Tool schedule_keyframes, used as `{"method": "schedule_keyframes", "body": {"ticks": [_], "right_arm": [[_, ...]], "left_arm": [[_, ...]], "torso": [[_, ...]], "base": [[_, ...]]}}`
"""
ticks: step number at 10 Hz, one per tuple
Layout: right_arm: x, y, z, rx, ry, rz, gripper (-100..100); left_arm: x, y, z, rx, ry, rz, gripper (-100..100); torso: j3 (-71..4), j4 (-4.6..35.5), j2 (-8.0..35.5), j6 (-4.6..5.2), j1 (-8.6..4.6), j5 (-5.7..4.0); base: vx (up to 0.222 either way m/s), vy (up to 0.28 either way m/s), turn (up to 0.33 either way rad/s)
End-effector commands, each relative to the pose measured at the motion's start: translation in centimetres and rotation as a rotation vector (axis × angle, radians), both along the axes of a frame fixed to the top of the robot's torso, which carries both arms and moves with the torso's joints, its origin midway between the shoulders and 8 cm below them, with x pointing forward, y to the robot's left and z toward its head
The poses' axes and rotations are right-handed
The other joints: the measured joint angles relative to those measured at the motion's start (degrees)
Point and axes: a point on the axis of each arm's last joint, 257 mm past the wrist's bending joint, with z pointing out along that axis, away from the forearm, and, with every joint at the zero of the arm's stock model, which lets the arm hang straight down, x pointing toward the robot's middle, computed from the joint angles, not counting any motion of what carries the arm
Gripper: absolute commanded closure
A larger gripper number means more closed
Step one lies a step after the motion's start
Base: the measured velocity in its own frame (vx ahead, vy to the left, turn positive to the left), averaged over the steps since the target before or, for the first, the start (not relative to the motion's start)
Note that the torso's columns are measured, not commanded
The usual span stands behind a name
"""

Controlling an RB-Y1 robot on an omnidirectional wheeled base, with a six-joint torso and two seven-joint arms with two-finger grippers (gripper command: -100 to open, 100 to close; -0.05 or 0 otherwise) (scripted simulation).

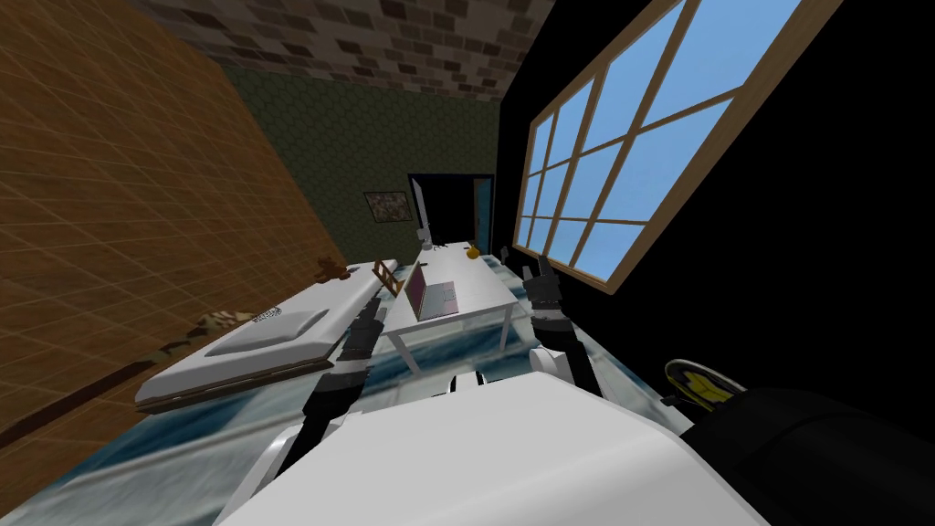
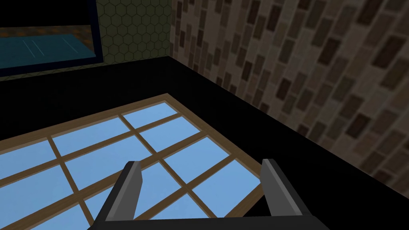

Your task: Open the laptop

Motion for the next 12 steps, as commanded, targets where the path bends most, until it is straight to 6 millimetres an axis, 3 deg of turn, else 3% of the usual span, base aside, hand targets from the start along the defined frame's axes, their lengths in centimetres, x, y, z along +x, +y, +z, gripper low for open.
{"method": "schedule_keyframes", "body": {"ticks": [1, 12], "right_arm": [[0.0, 0.0, 0.0, 0.000, 0.000, 0.000, 0], [0.0, 0.0, 0.0, 0.000, 0.000, 0.000, 0]], "left_arm": [[0.5, 0.4, -1.8, 0.054, 0.065, 0.012, -100], [1.8, 4.7, -10.5, 0.316, 0.353, 0.102, -100]], "torso": [[0.02, 0.01, 0.03, 0.01, 0.04, 0.01], [0.03, 0.01, 0.04, 0.00, 0.05, 0.01]], "base": [[0.064, -0.022, -0.026], [0.080, -0.024, -0.028]]}}
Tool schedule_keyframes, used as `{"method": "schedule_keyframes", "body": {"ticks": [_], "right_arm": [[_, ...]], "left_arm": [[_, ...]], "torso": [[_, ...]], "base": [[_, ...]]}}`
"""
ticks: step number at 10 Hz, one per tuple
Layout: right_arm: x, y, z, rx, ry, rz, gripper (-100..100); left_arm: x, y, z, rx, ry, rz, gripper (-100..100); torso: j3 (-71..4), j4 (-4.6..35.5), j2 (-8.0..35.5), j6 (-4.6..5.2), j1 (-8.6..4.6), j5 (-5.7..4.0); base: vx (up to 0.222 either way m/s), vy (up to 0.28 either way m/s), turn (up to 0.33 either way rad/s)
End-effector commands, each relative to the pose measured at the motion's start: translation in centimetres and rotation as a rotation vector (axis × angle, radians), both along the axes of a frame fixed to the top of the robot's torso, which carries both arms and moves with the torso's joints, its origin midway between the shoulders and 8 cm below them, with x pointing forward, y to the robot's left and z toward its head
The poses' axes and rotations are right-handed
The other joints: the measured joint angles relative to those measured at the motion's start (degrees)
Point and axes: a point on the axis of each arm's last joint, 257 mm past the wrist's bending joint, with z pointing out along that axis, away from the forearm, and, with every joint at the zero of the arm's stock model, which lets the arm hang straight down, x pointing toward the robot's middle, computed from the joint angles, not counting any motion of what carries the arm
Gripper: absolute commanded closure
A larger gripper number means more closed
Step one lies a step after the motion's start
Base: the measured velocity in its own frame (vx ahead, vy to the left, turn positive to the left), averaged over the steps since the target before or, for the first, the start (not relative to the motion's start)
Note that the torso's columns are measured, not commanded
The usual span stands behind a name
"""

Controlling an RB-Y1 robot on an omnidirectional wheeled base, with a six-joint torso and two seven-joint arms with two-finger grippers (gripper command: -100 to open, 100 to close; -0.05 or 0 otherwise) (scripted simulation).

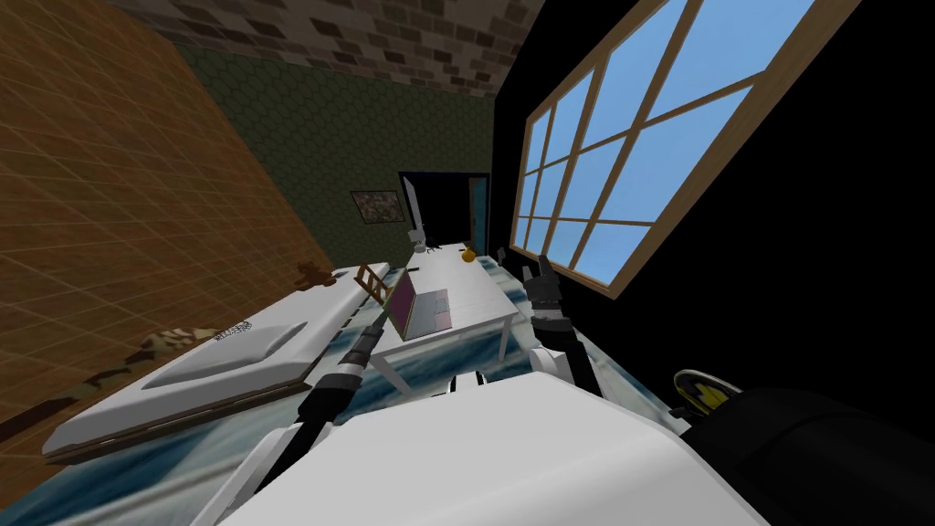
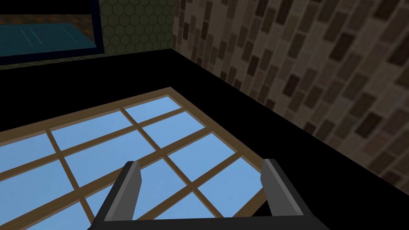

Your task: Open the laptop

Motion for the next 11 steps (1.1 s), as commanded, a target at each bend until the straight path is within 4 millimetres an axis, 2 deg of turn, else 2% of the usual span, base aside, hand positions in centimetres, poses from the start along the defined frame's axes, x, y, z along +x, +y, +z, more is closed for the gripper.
{"method": "schedule_keyframes", "body": {"ticks": [1, 2, 3, 4, 5, 6, 7, 8, 9, 10, 11], "right_arm": [[0.0, 0.0, 0.0, 0.000, 0.000, 0.000, 0], [0.0, 0.0, 0.0, 0.000, 0.000, 0.000, 0], [0.0, 0.0, 0.0, 0.000, 0.000, 0.000, 0], [0.0, 0.0, 0.0, 0.000, 0.000, 0.000, 0], [0.0, 0.0, 0.0, 0.000, 0.000, 0.000, 0], [0.0, 0.0, 0.0, 0.000, 0.000, 0.000, 0], [0.0, 0.0, 0.0, 0.000, 0.000, 0.000, 0], [0.0, 0.0, 0.0, 0.000, 0.000, 0.000, 0], [0.0, 0.0, 0.0, 0.000, 0.000, 0.000, 0], [0.0, 0.0, 0.0, 0.000, 0.000, 0.000, 0], [0.0, 0.0, 0.0, 0.000, 0.000, 0.000, 0]], "left_arm": [[-0.1, 1.2, -1.7, 0.060, 0.059, 0.024, -100], [-0.1, 0.9, -1.3, 0.046, 0.046, 0.017, -100], [-0.2, 2.9, -1.9, 0.051, 0.055, 0.018, -100], [-0.3, 3.2, -2.5, 0.051, 0.065, 0.022, -100], [-0.5, 5.0, -2.5, 0.052, 0.062, 0.020, -100], [-0.6, 5.5, -3.4, 0.052, 0.077, 0.027, -100], [-0.7, 7.4, -3.0, 0.053, 0.070, 0.028, -100], [-0.9, 8.0, -4.0, 0.052, 0.087, 0.035, -100], [-1.2, 10.1, -3.6, 0.053, 0.081, 0.040, -100], [-1.4, 10.6, -4.4, 0.052, 0.093, 0.045, -100], [-1.7, 12.8, -3.9, 0.051, 0.087, 0.052, -100]], "torso": [[-0.03, -0.02, -0.06, 0.00, 0.02, 0.01], [-0.01, -0.01, -0.01, 0.00, -0.01, 0.00], [0.08, 0.03, 0.13, 0.00, 0.01, 0.00], [0.10, 0.04, 0.15, 0.01, -0.18, -0.04], [0.06, 0.02, 0.08, 0.00, -0.19, -0.06], [-0.01, 0.00, -0.01, 0.02, -0.21, -0.06], [-0.02, -0.01, -0.03, -0.01, -0.02, -0.02], [-0.04, -0.02, -0.06, 0.01, -0.02, 0.00], [-0.01, -0.01, -0.01, 0.00, 0.09, 0.03], [0.01, 0.00, 0.02, 0.01, 0.02, 0.02], [0.01, 0.00, 0.01, -0.01, 0.07, 0.02]], "base": [[0.080, -0.021, -0.026], [0.030, -0.011, -0.003], [0.012, -0.074, -0.088], [0.014, -0.098, -0.038], [0.017, -0.133, -0.079], [0.015, -0.113, -0.035], [0.022, -0.126, -0.081], [0.008, -0.101, -0.034], [0.003, -0.110, -0.089], [0.004, -0.087, -0.030], [-0.002, -0.118, -0.065]]}}
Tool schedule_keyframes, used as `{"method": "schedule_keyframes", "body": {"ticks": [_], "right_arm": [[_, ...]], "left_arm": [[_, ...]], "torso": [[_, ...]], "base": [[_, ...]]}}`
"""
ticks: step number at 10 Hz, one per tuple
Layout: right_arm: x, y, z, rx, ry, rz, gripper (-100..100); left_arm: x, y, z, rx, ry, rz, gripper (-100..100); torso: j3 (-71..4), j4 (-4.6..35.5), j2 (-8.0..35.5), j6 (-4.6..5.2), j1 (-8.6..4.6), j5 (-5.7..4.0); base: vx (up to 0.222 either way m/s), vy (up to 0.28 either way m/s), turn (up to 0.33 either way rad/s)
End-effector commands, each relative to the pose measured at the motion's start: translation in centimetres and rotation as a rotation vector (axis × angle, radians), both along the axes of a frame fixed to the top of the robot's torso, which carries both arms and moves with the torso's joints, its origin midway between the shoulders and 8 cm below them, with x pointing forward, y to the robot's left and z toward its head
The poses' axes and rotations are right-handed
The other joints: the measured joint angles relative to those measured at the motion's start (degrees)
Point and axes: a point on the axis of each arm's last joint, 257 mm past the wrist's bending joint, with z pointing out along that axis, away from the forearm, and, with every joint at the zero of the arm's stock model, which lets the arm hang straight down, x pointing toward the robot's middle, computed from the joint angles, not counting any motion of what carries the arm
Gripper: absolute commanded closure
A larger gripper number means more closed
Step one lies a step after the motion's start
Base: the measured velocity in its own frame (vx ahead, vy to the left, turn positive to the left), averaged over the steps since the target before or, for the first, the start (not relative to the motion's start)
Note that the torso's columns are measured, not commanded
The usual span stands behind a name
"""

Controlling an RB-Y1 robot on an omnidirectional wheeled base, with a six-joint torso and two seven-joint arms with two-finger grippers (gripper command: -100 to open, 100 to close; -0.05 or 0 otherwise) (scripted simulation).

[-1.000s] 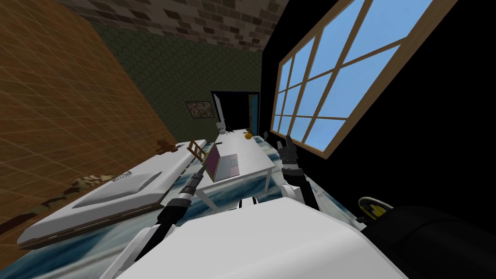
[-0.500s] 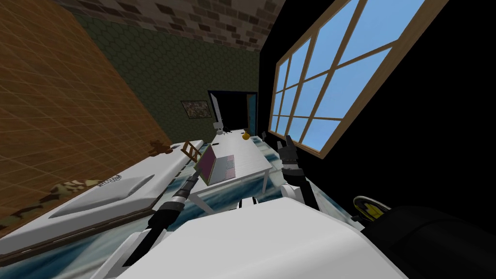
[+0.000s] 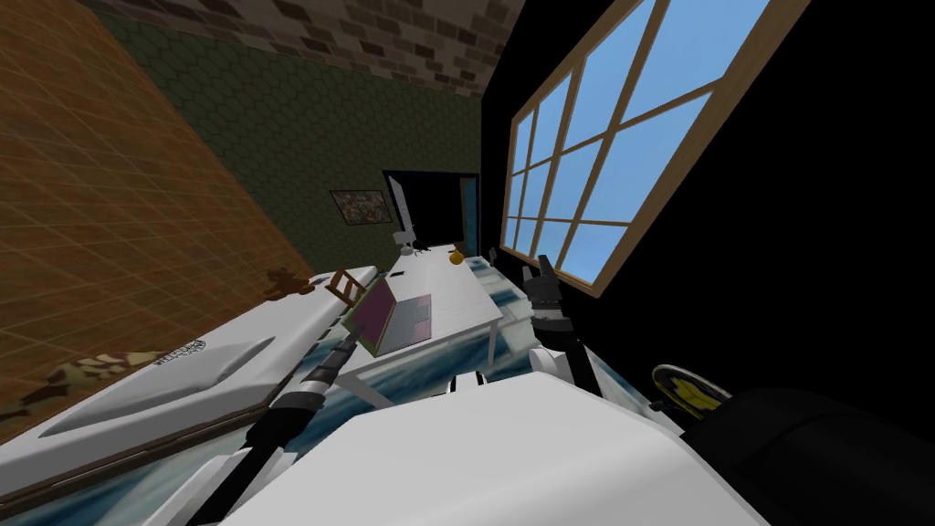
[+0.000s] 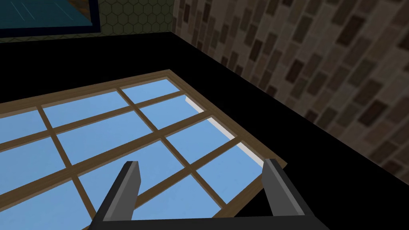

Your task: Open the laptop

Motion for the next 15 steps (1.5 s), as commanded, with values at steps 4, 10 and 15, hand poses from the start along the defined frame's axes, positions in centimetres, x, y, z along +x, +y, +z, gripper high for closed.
{"method": "schedule_keyframes", "body": {"ticks": [4, 10, 15], "right_arm": [[0.0, 0.0, 0.0, 0.000, 0.000, 0.000, 0], [0.0, 0.0, 0.0, 0.000, 0.000, 0.000, 0], [0.0, 0.0, 0.0, 0.000, 0.000, 0.000, 0]], "left_arm": [[-1.5, 7.5, 1.3, -0.003, -0.014, 0.031, -100], [-3.2, 13.3, 2.4, -0.004, -0.028, 0.068, -100], [-3.3, 13.6, 2.2, -0.004, -0.023, 0.074, 100]], "torso": [[-0.05, -0.02, -0.07, 0.00, -0.03, -0.01], [-0.04, -0.01, -0.06, 0.03, -0.12, -0.02], [0.05, 0.04, 0.08, 0.02, 0.30, 0.09]], "base": [[0.024, -0.107, -0.059], [0.012, -0.085, -0.043], [0.004, -0.014, 0.002]]}}
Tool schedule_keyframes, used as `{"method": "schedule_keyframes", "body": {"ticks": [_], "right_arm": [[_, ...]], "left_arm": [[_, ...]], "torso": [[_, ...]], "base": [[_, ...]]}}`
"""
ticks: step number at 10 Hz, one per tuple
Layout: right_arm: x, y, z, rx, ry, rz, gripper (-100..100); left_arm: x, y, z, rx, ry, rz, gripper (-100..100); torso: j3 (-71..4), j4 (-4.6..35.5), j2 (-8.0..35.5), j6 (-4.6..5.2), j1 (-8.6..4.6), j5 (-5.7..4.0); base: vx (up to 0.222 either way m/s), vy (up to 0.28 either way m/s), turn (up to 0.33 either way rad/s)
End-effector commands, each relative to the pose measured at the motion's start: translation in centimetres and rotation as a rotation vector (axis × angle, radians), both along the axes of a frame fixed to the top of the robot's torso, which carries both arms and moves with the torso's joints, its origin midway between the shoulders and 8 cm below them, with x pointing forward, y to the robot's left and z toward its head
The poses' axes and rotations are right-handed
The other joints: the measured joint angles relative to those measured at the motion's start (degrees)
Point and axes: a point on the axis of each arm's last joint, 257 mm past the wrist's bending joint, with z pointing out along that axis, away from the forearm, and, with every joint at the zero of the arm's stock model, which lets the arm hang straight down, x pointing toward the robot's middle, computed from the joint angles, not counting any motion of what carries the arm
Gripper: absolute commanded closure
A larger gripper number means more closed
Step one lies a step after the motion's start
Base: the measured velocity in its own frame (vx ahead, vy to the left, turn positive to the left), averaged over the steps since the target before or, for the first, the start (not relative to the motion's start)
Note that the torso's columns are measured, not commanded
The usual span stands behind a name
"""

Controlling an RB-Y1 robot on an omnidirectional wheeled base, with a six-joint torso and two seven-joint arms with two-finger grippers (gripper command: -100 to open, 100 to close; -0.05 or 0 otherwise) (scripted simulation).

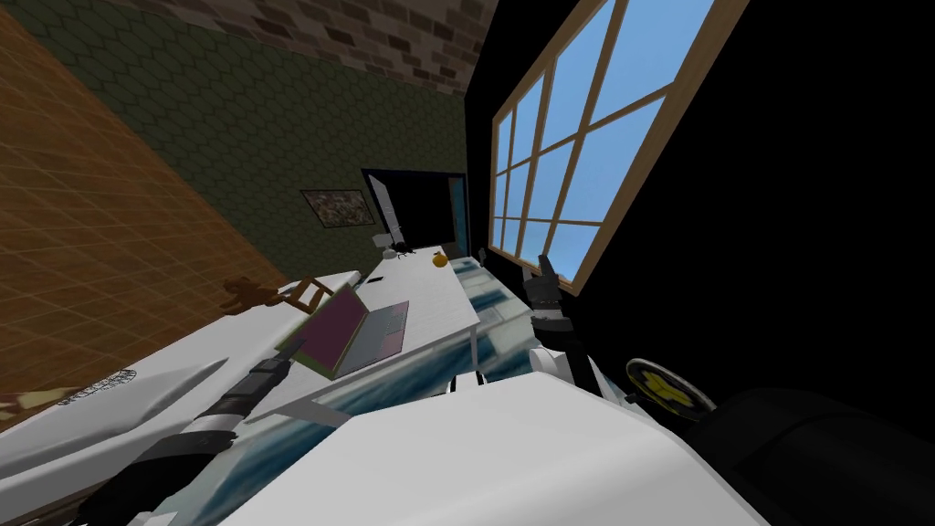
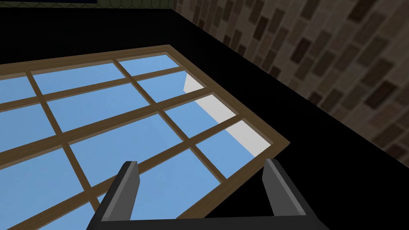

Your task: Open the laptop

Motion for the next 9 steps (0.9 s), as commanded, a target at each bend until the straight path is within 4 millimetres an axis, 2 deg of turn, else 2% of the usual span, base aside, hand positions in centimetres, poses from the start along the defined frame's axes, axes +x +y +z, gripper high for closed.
{"method": "schedule_keyframes", "body": {"ticks": [1, 2, 3, 4, 5, 6, 7, 8, 9], "right_arm": [[0.0, 0.0, 0.0, 0.000, 0.000, 0.000, 0], [0.0, 0.0, 0.0, 0.000, 0.000, 0.000, 0], [0.0, 0.0, 0.0, 0.000, 0.000, 0.000, 0], [0.0, 0.0, 0.0, 0.000, 0.000, 0.000, 0], [0.0, 0.0, 0.0, 0.000, 0.000, 0.000, 0], [0.0, 0.0, 0.0, 0.000, 0.000, 0.000, 0], [0.0, 0.0, 0.0, 0.000, 0.000, 0.000, 0], [0.0, 0.0, 0.0, 0.000, 0.000, 0.000, 0], [0.0, 0.0, 0.0, 0.000, 0.000, 0.000, 0]], "left_arm": [[0.5, -3.2, -2.1, -0.001, 0.031, -0.013, 100], [0.8, -3.8, -1.5, 0.001, 0.020, -0.023, 100], [1.0, -5.7, -3.1, -0.002, 0.041, -0.031, 100], [1.5, -6.3, -2.4, 0.000, 0.033, -0.035, 100], [1.8, -8.2, -3.1, 0.004, 0.037, -0.044, 100], [2.1, -8.9, -2.9, 0.001, 0.038, -0.049, 100], [2.4, -10.8, -3.5, 0.005, 0.043, -0.055, 100], [2.7, -11.8, -2.9, 0.002, 0.036, -0.067, 100], [2.9, -13.7, -3.3, 0.006, 0.037, -0.074, 100]], "torso": [[-0.02, -0.07, 0.01, 0.00, 0.10, 0.22], [-0.04, -0.24, -0.15, 0.06, 0.16, 0.43], [-0.15, -0.34, -0.37, 0.14, 0.03, 0.42], [-0.18, -0.47, -0.46, 0.10, -0.04, 0.51], [-0.17, -0.49, -0.45, 0.08, -0.13, 0.50], [-0.19, -0.61, -0.58, 0.21, -0.08, 0.64], [-0.25, -0.64, -0.62, 0.17, -0.07, 0.64], [-0.18, -0.60, -0.50, 0.01, 0.18, 0.65], [-0.21, -0.58, -0.57, 0.10, 0.16, 0.61]], "base": [[-0.001, 0.152, 0.080], [-0.012, 0.121, 0.049], [-0.029, 0.120, 0.078], [-0.032, 0.099, 0.031], [-0.023, 0.106, 0.104], [-0.015, 0.091, 0.026], [-0.034, 0.130, 0.058], [-0.027, 0.099, 0.046], [-0.005, 0.106, 0.074]]}}
